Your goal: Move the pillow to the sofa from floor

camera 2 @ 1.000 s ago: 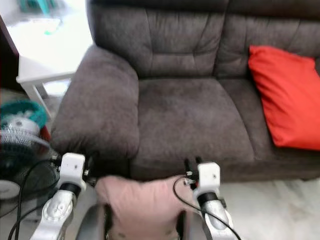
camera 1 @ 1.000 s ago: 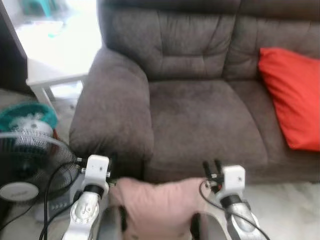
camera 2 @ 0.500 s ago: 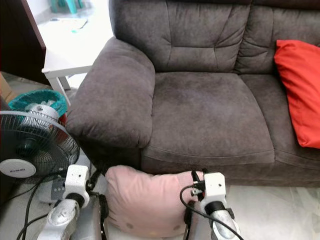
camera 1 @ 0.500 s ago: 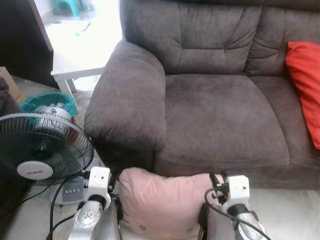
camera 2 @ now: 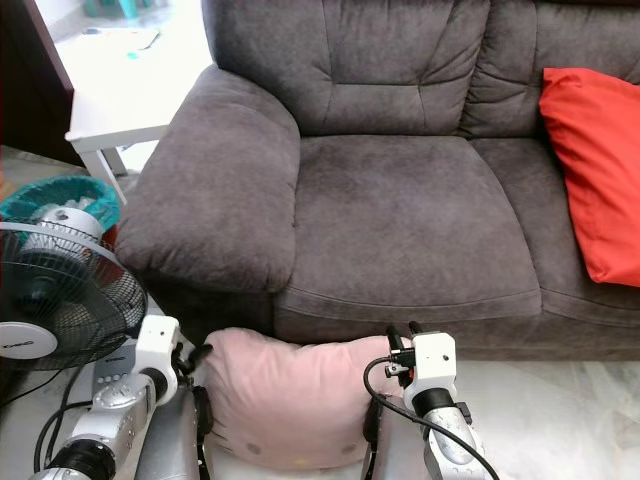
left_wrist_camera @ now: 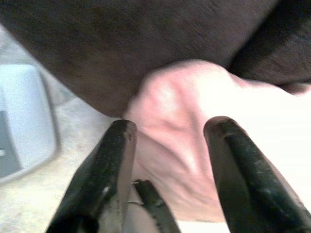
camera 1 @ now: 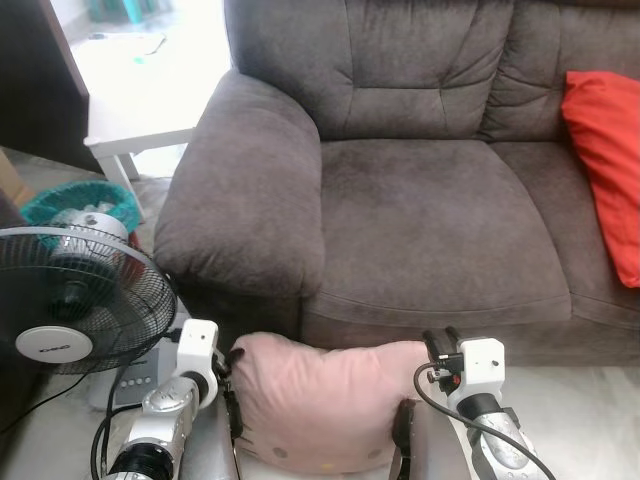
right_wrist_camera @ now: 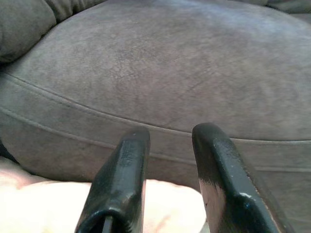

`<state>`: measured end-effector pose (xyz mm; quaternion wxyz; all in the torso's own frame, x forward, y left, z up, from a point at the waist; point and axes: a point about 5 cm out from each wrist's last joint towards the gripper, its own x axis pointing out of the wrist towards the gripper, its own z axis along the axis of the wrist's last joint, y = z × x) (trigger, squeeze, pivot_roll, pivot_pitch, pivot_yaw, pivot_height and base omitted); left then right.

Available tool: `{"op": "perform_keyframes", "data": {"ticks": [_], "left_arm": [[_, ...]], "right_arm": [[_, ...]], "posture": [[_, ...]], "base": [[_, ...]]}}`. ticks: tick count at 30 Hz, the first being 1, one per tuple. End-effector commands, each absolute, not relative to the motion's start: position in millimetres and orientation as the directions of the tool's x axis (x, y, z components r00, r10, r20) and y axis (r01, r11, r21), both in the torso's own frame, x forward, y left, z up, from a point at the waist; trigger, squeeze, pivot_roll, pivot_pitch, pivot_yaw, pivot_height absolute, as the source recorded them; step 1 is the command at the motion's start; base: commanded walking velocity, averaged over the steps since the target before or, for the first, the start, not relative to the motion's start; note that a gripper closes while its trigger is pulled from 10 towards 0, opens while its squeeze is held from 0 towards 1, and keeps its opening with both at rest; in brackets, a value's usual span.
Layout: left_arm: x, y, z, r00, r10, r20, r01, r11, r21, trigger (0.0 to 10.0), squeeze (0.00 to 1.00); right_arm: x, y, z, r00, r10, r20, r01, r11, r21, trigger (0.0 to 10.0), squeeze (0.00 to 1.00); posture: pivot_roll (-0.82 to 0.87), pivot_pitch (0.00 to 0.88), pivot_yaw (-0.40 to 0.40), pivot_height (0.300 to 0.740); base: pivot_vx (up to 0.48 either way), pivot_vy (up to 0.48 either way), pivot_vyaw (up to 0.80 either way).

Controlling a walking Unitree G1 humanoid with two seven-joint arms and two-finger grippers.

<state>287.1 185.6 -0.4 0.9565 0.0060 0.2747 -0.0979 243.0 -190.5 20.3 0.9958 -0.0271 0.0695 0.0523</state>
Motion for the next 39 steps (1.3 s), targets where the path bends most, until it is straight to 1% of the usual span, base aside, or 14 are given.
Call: {"op": "perform_keyframes", "data": {"ticks": [1, 3, 6, 7, 11, 12, 17, 19, 29, 32, 36, 39], "left_arm": [[283, 183, -7, 0.808, -0.196, -0.556, 0.223, 0.975, -0.019, 10.0, 1.00], [283, 184, -7, 0.815, -0.183, -0.550, 0.204, 0.979, -0.023, 10.0, 1.00], [286, 187, -5, 0.828, -0.169, -0.534, 0.183, 0.983, -0.029, 10.0, 1.00], [286, 188, -5, 0.833, -0.160, -0.529, 0.170, 0.985, -0.030, 10.0, 1.00], [291, 191, -1, 0.862, -0.110, -0.495, 0.122, 0.993, -0.009, 10.0, 1.00], [293, 191, 2, 0.874, -0.104, -0.476, 0.104, 0.994, -0.025, 10.0, 0.00], [297, 192, 7, 0.896, -0.066, -0.439, 0.055, 0.998, -0.037, 10.0, 0.00], [299, 192, 9, 0.906, -0.060, -0.420, 0.027, 0.996, -0.084, 10.0, 0.00], [302, 191, 9, 0.905, -0.038, -0.424, -0.002, 0.996, -0.094, 10.0, 0.00], [303, 194, 10, 0.904, -0.005, -0.428, -0.027, 0.997, -0.069, 10.0, 0.00], [305, 201, 12, 0.899, 0.074, -0.432, -0.099, 0.994, -0.035, 10.0, 0.00], [307, 201, 14, 0.897, 0.098, -0.431, -0.127, 0.991, -0.040, 10.0, 0.00]], "right_arm": [[240, -198, 23, 0.987, 0.083, -0.137, -0.092, 0.994, -0.059, 10.0, 0.00], [239, -200, 26, 0.988, 0.078, -0.131, -0.087, 0.994, -0.063, 10.0, 0.00], [239, -205, 31, 0.993, 0.048, -0.105, -0.052, 0.998, -0.028, 10.0, 0.00], [239, -206, 35, 0.995, 0.046, -0.094, -0.048, 0.999, -0.021, 10.0, 0.00], [239, -206, 45, 0.995, 0.071, -0.067, -0.073, 0.997, -0.029, 10.0, 0.00], [239, -205, 48, 0.995, 0.076, -0.059, -0.078, 0.997, -0.028, 10.0, 0.00], [238, -204, 55, 0.994, 0.099, -0.054, -0.101, 0.994, -0.030, 10.0, 0.00], [238, -202, 60, 0.992, 0.111, -0.055, -0.113, 0.993, -0.032, 10.0, 0.00], [232, -198, 82, 0.989, 0.139, -0.054, -0.142, 0.988, -0.055, 10.0, 0.00], [230, -198, 86, 0.987, 0.146, -0.061, -0.150, 0.987, -0.061, 10.0, 0.00], [227, -199, 91, 0.983, 0.160, -0.085, -0.166, 0.984, -0.071, 10.0, 0.00], [228, -201, 92, 0.983, 0.162, -0.090, -0.169, 0.983, -0.075, 10.0, 0.00]], "posture": [[-0.02, 0.142, -0.087, 0.494], [-0.03, 0.151, -0.094, 0.494], [-0.03, 0.162, -0.099, 0.494], [-0.04, 0.178, -0.110, 0.494], [-0.04, 0.199, -0.127, 0.494], [-0.04, 0.208, -0.134, 0.494], [-0.05, 0.234, -0.160, 0.494], [-0.06, 0.243, -0.169, 0.494], [-0.09, 0.270, -0.208, 0.494], [-0.10, 0.279, -0.225, 0.494], [-0.10, 0.279, -0.243, 0.494], [-0.10, 0.277, -0.253, 0.494]], "base": [[0.000, 0.000, 0.00], [0.000, 0.000, 0.00], [0.000, 0.000, 0.00], [0.000, 0.000, 0.00], [0.000, 0.000, 0.00], [0.000, 0.000, 0.00], [0.000, 0.000, 0.00], [0.000, 0.000, 0.00], [0.000, 0.000, 0.00], [0.000, 0.000, 0.00], [0.000, 0.000, 0.00], [0.000, 0.000, 0.00]]}}
